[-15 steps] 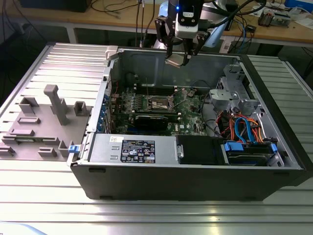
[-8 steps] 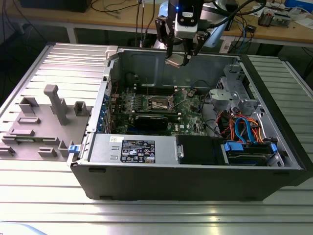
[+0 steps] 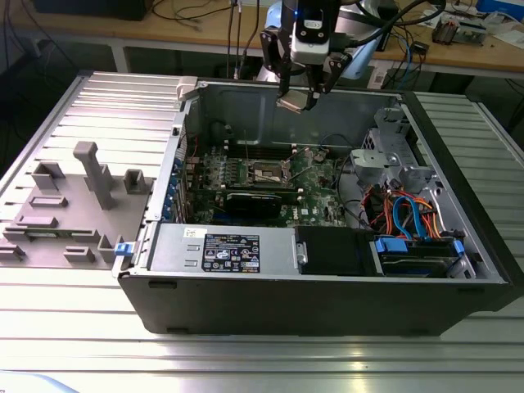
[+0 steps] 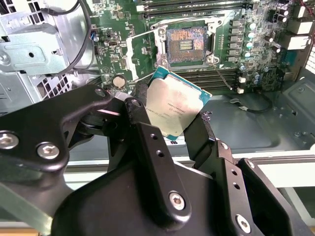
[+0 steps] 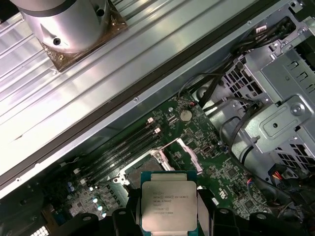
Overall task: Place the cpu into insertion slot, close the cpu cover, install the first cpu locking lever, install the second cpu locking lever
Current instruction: 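Place the cpu into insertion slot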
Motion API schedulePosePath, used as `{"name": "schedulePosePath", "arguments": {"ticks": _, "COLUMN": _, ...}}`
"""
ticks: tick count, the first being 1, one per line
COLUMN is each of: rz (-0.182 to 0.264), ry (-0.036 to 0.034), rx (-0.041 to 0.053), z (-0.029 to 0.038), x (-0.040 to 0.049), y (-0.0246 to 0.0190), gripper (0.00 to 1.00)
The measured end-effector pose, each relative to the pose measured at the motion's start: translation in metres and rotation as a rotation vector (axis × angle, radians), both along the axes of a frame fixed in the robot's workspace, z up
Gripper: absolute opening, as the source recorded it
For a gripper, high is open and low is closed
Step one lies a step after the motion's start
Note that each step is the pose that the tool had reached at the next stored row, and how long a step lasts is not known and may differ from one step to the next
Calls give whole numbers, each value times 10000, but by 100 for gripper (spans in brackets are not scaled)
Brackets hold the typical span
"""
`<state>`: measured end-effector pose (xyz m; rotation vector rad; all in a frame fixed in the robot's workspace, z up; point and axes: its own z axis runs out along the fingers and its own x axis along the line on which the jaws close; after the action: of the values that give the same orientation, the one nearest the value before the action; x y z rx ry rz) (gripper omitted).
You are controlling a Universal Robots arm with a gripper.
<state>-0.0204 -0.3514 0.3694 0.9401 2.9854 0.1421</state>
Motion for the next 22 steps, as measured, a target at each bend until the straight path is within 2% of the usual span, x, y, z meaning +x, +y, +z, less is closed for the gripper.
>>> {"name": "schedulePosePath", "arguments": {"ticks": 22, "rz": -287, "ry": 0, "rx": 0, "z": 0, "x": 0, "y": 0, "gripper": 54}}
